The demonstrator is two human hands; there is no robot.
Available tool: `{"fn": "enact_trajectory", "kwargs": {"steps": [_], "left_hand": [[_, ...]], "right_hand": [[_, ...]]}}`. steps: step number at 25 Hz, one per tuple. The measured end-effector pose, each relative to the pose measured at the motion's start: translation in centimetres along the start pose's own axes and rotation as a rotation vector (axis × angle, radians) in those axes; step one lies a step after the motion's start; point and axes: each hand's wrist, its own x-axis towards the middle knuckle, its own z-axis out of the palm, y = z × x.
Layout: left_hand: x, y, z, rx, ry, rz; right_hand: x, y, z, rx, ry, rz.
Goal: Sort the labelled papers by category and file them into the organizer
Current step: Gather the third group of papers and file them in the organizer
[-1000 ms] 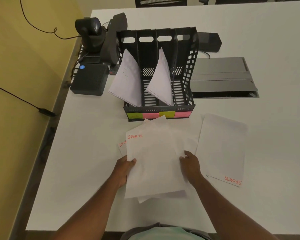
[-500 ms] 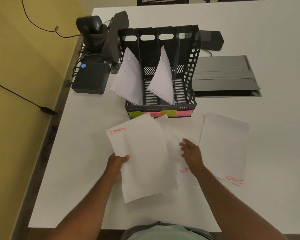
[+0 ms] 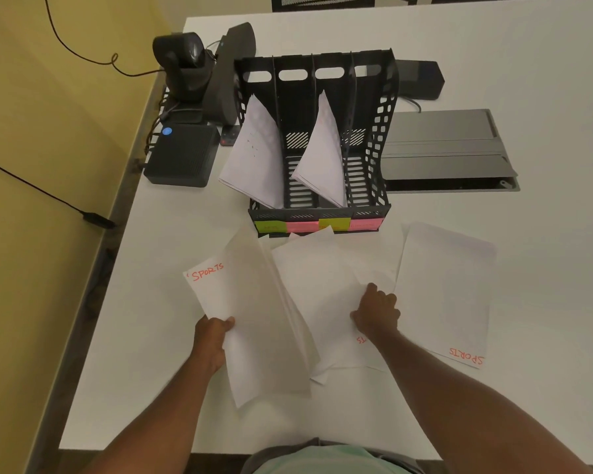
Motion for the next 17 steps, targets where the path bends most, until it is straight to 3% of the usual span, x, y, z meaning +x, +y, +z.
{"fn": "enact_trajectory", "kwargs": {"steps": [3, 7, 12, 16, 17], "left_hand": [[-0.1, 0.0, -0.2, -0.001, 0.018, 0.019], [0.5, 0.2, -0.7, 0.065, 0.036, 0.049], [0.3, 0.1, 0.8, 0.169, 0.007, 0.103], [-0.2, 0.4, 1.9, 0.193, -0.041, 0.082], [-0.3, 0.6, 2.1, 0.195, -0.068, 0.074]], "right_hand": [[0.4, -0.1, -1.4, 0.120, -0.007, -0.018], [-0.4, -0.4, -9.1, 0.216, 0.042, -0.139], [-5.0, -1.7, -17.7, 0.168, 0.346, -0.433], [-9.6, -1.7, -18.5, 0.463, 0.840, -0.912], [-10.0, -1.4, -17.2, 0.549, 0.890, -0.978]]}}
